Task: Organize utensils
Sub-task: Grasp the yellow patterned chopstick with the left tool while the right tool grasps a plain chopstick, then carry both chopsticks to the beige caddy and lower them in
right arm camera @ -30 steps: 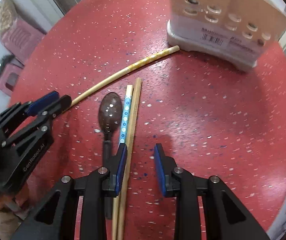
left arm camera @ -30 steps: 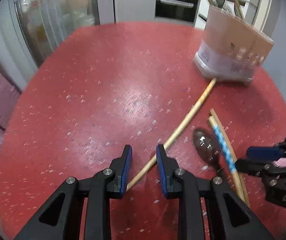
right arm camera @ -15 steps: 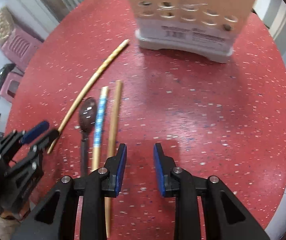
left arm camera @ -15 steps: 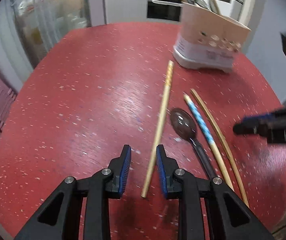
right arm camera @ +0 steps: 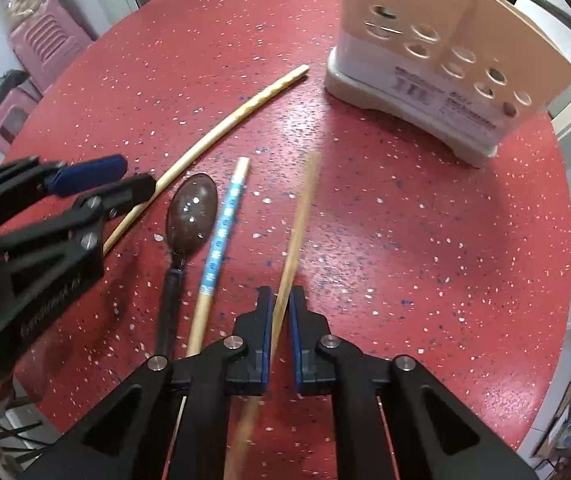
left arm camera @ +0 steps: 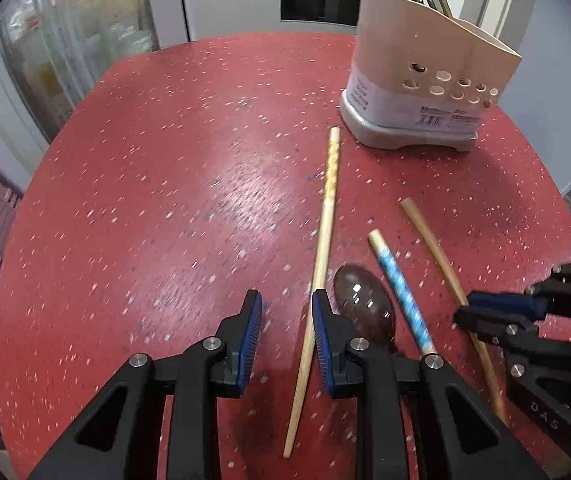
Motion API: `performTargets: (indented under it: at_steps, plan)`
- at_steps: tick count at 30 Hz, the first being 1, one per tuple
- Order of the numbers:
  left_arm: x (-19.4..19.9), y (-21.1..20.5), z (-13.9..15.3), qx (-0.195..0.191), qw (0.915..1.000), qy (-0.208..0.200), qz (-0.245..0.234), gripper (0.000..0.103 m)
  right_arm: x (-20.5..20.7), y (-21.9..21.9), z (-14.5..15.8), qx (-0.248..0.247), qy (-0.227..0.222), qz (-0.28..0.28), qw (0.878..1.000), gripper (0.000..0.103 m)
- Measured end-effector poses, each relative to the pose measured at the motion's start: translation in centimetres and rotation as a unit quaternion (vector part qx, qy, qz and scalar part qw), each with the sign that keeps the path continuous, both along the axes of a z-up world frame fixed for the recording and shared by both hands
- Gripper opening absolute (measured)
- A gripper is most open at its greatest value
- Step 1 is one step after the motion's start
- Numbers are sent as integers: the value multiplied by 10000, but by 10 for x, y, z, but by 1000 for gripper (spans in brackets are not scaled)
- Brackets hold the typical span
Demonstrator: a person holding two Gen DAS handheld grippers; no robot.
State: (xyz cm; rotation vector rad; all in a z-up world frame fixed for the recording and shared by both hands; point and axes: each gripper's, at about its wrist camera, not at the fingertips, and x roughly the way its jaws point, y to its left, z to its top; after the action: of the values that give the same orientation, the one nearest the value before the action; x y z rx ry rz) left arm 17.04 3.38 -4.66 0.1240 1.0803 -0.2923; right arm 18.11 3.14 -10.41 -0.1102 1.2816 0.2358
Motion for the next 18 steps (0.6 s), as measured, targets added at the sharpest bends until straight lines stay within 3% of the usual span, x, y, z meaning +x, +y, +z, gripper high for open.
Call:
performTargets:
  at_steps: [7,13,18]
  plan:
    - [23,-14,3,-343,9992,211,-67,50,-12,-34,-3,352,-188,-78,9992,6]
    - [45,-39,-6,115,9997,215,-94,50,-25,-57,-3,599,-270,-89,9978,6]
    - [58,-44,-5,203,9994,261,-32,51,-30,-86,8,957,-315,-153,9948,6]
